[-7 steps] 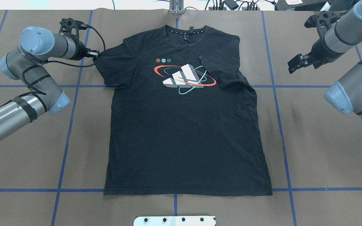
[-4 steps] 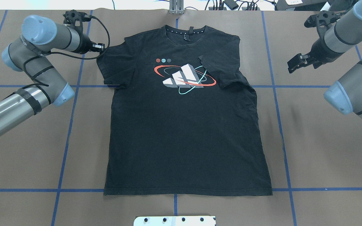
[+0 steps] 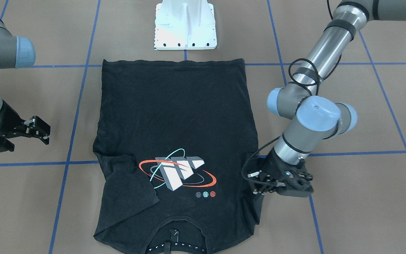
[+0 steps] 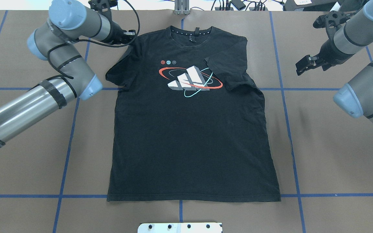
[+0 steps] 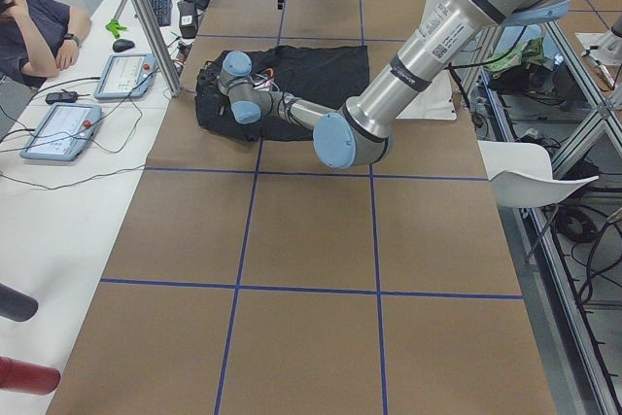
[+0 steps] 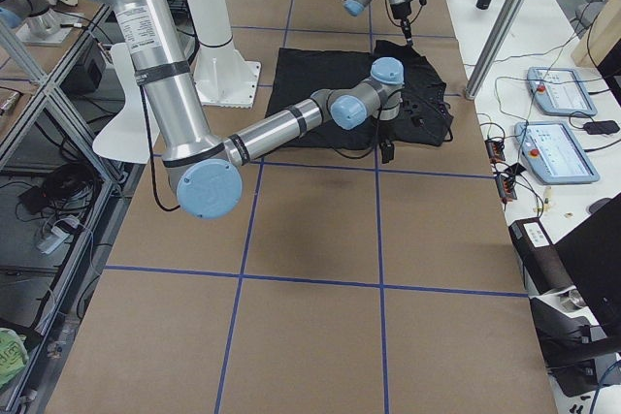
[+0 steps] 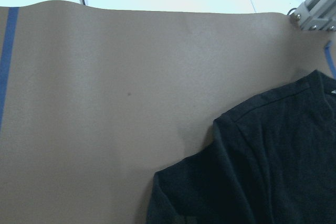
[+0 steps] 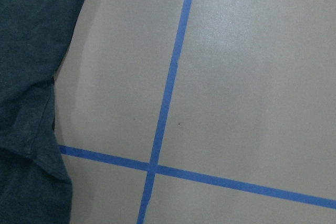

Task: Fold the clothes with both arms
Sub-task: 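Grasp the other sleeve with the left gripper and fold it inward across the shirt, then move both grippers down to the hem corners nearest the robot, then grasp both hem corners with the left and right grippers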

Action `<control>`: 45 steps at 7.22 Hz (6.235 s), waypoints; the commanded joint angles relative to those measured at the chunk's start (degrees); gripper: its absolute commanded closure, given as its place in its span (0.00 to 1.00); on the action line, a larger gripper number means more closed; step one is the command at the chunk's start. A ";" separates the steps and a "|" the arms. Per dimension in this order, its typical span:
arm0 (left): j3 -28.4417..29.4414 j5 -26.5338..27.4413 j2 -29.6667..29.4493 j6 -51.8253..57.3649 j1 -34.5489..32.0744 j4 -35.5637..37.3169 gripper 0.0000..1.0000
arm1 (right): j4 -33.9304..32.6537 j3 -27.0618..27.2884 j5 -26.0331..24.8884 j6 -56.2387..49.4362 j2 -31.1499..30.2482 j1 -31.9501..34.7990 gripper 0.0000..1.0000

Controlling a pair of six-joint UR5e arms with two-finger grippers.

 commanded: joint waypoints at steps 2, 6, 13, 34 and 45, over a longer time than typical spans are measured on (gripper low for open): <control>0.13 0.47 -3.36 -10.03 5.01 0.07 1.00 | 0.00 0.00 0.00 0.02 0.00 -0.02 0.00; 4.69 4.78 -7.14 -12.34 6.78 0.33 1.00 | 0.00 -0.09 0.00 0.02 -0.08 -0.10 0.00; -10.96 0.23 0.19 0.56 6.25 10.22 0.00 | 1.48 2.36 -0.09 8.76 -1.22 -2.55 0.00; -54.44 13.57 44.88 -17.26 38.95 12.72 0.40 | 6.59 34.28 -36.03 55.21 -27.42 -51.87 0.00; -56.99 14.09 45.94 -17.87 38.86 12.81 1.00 | 9.55 31.48 -35.95 55.03 -27.86 -52.57 0.00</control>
